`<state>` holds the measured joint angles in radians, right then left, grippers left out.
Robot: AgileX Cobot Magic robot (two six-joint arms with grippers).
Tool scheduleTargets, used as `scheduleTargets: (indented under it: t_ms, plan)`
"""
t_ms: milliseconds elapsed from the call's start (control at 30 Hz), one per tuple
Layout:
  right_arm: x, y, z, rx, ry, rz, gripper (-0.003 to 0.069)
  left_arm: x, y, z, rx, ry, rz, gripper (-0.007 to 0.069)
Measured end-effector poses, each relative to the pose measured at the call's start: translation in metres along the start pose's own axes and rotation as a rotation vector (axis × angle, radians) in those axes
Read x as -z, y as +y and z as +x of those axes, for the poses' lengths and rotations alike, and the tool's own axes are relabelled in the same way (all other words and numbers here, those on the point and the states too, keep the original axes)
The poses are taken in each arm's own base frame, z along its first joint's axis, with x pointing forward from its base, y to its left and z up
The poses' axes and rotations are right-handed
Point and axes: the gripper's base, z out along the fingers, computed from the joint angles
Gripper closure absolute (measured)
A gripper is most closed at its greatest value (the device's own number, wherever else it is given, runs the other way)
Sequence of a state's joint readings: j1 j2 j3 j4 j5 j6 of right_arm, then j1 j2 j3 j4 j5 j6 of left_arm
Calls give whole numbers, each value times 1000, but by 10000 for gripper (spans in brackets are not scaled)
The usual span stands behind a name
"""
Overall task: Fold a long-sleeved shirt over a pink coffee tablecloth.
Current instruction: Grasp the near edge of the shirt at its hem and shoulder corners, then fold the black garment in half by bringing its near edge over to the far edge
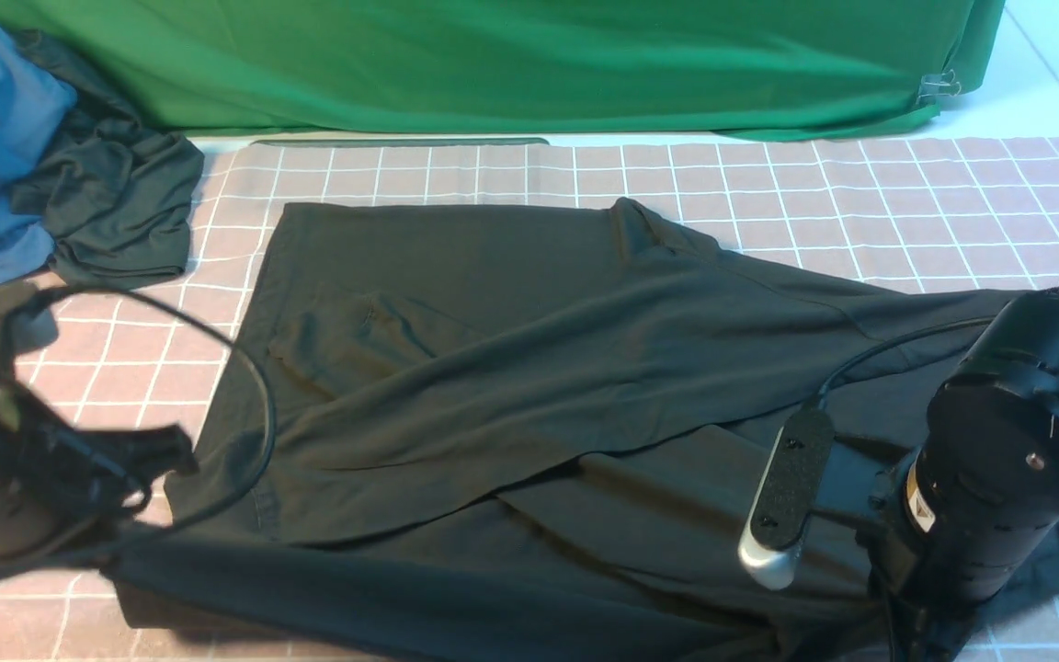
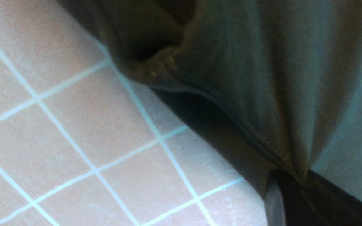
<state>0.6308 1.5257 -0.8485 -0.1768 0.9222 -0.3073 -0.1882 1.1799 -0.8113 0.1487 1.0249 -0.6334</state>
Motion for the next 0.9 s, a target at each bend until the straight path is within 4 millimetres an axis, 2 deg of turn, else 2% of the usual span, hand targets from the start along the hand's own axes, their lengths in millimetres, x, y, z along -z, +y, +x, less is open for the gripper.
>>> scheduleTargets:
  t_ms: [233,433,700,800,900]
  plan:
    - [13,-41,4,-94,-60,12,604,-3,-27,-42,12,-26,19,594]
    - [24,-83,-6,-162,-126,19,604,-4,-52,-88,31,-62,45,594]
    - [27,-128,-40,-168,-178,66,607,-7,-61,-149,109,-98,121,594]
    - [21,-145,-56,-165,-189,77,607,-18,-70,-164,100,-96,125,594]
    - [15,-156,-63,-176,-189,81,607,-30,-76,-174,98,-87,119,594]
